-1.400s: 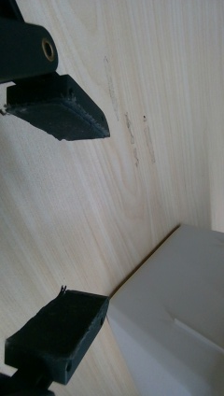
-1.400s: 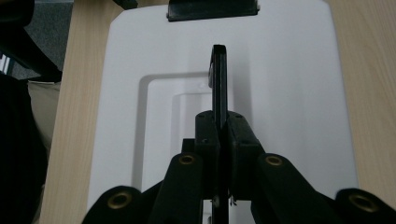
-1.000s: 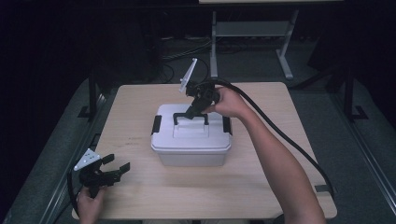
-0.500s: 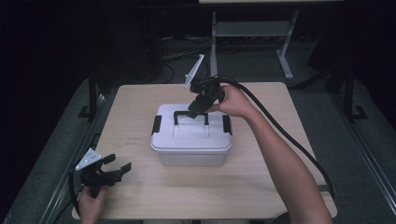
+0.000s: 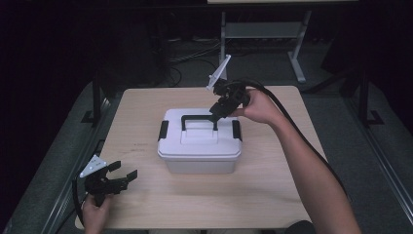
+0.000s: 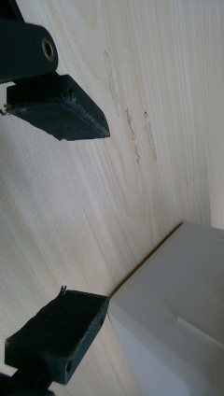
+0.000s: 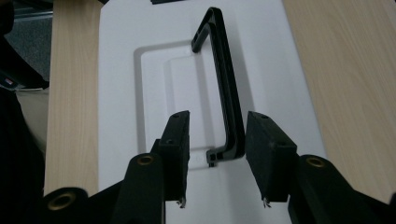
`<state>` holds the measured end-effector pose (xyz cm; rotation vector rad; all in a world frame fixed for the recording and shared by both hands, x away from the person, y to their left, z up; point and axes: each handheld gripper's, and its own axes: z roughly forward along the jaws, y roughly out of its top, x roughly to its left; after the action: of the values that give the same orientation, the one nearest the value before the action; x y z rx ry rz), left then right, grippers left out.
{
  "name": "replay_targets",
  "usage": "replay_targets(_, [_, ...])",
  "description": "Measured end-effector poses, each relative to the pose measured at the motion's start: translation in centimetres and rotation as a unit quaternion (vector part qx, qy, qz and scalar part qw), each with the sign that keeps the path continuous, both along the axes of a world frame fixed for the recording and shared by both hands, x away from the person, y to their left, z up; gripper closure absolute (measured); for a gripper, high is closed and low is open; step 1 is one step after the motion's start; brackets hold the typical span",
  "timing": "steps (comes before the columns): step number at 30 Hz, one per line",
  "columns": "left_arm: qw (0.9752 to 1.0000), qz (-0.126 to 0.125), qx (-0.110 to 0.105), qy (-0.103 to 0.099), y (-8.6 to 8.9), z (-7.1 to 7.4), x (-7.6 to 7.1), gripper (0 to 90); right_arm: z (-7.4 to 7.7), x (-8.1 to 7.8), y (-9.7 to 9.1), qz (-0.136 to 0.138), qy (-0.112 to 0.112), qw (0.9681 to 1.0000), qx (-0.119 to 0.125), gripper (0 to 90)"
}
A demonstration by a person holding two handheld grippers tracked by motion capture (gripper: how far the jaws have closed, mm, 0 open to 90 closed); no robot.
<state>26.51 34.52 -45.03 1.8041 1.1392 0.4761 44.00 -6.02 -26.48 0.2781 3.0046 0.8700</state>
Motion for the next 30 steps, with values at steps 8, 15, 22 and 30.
replay_targets(8, [1.0000, -0.001, 0.001, 0.000, 0.0, -0.1, 0.0, 15.5, -0.3, -0.5, -1.5, -0.014, 0.002, 0.9999, -0.003, 55.8])
replay_targets(15, [1.0000, 0.001, 0.001, 0.001, 0.0, -0.1, 0.0, 15.5, -0.5, -0.9, -2.8, -0.025, 0.003, 0.9997, -0.002, 52.8])
replay_targets(22, [1.0000, 0.001, 0.002, 0.002, 0.2, -0.2, 0.0, 15.5, -0.8, -1.0, -4.0, -0.037, 0.002, 0.9993, 0.002, 50.1])
replay_targets(30, [1.0000, 0.002, 0.003, 0.003, 0.4, -0.2, -0.1, 15.5, -1.2, -1.0, -5.0, -0.046, 0.005, 0.9989, 0.004, 47.9])
